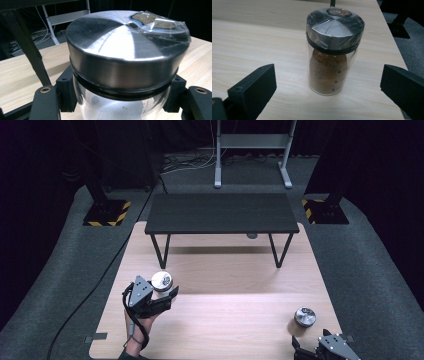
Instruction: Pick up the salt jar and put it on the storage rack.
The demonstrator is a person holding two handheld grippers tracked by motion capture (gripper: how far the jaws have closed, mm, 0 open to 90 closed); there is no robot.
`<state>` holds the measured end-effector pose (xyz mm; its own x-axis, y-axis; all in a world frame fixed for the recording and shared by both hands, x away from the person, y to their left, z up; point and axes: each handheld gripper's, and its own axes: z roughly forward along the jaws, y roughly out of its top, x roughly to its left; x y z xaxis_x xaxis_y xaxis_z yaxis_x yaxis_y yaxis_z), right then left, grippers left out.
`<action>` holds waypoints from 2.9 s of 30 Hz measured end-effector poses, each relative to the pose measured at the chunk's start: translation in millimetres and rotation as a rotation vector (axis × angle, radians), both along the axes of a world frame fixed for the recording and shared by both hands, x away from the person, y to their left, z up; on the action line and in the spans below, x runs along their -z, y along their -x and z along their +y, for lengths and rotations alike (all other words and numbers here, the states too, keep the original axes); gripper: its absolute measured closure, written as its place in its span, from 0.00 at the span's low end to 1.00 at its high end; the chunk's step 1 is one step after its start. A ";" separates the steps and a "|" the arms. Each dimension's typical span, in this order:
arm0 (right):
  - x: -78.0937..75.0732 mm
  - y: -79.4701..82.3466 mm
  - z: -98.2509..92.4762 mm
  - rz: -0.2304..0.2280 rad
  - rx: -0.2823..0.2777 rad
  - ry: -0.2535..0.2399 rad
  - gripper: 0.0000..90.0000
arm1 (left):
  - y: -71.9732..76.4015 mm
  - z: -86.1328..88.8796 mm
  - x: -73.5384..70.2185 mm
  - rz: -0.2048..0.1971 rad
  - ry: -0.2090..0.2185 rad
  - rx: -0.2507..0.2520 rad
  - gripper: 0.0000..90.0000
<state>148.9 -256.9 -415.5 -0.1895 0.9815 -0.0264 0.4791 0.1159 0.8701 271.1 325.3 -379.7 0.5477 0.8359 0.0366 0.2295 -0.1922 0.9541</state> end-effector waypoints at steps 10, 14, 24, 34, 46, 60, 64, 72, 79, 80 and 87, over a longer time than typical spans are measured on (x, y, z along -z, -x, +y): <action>-0.7 -0.2 0.1 0.002 -0.003 0.004 0.00 | -11.7 -0.8 -6.4 0.000 0.002 0.018 0.35; -0.6 -0.3 0.4 0.002 -0.001 0.006 0.00 | -16.7 -0.9 -8.3 0.005 0.004 0.025 0.35; -0.5 -1.5 1.1 0.009 0.000 0.009 0.00 | -28.7 -3.9 -16.1 0.009 -0.007 0.035 0.35; -0.2 -1.3 -0.5 0.009 0.003 0.009 0.00 | -37.9 -6.2 -26.6 0.008 -0.001 0.043 0.35; -0.4 -1.0 -0.3 0.008 0.003 0.012 0.00 | -52.7 -11.2 -37.1 0.003 0.003 0.056 0.35; 0.4 -0.7 -1.2 0.007 0.005 0.011 0.00 | -67.2 -16.2 -46.2 0.009 0.004 0.080 0.35; 0.5 -1.2 -1.1 0.012 0.007 0.011 0.00 | -70.9 -16.8 -48.5 0.011 0.006 0.084 0.35; 0.7 -0.4 -2.3 0.009 0.009 0.010 0.00 | -82.1 -21.1 -57.3 0.012 0.003 0.094 0.35; 1.3 -0.9 -3.0 0.010 0.008 0.007 0.00 | -89.6 -25.3 -65.0 0.008 -0.002 0.100 0.35; 1.4 -0.8 -3.3 0.009 0.007 0.006 0.00 | -91.0 -25.9 -65.9 0.009 0.000 0.102 0.35; 1.2 -0.4 -3.7 0.010 0.009 0.006 0.00 | -97.8 -30.5 -74.9 -0.001 -0.005 0.118 0.35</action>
<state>149.3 -260.7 -416.7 -0.1806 0.9831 -0.0300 0.4887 0.1162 0.8647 368.9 294.7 -304.8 0.6426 0.7651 0.0414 0.2037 -0.2227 0.9534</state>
